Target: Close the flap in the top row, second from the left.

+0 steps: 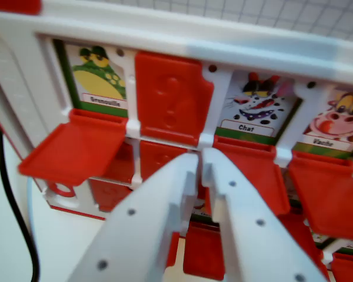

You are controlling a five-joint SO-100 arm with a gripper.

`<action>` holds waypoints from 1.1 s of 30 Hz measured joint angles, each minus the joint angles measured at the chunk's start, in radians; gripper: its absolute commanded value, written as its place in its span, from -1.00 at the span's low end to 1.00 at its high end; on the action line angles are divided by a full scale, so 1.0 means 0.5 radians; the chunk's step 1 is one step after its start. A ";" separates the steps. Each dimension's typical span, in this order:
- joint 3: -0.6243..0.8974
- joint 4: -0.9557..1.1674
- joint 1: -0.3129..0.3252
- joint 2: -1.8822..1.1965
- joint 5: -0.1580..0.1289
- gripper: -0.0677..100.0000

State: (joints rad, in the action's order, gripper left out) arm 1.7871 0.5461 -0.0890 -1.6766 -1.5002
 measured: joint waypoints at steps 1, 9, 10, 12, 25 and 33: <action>0.000 0.040 -0.006 -0.064 0.000 -1.00; 0.325 0.565 -0.083 -1.095 -0.006 -1.00; 0.374 0.653 -0.083 -1.252 -0.018 -1.00; 0.472 0.838 -0.061 -1.565 -0.049 -1.00; 0.500 2.108 0.071 -3.071 -0.126 -1.00; 0.451 2.249 0.242 -3.188 -0.163 -1.00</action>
State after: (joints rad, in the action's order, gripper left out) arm 2.0126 1.6705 0.0322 -3.2704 -1.5815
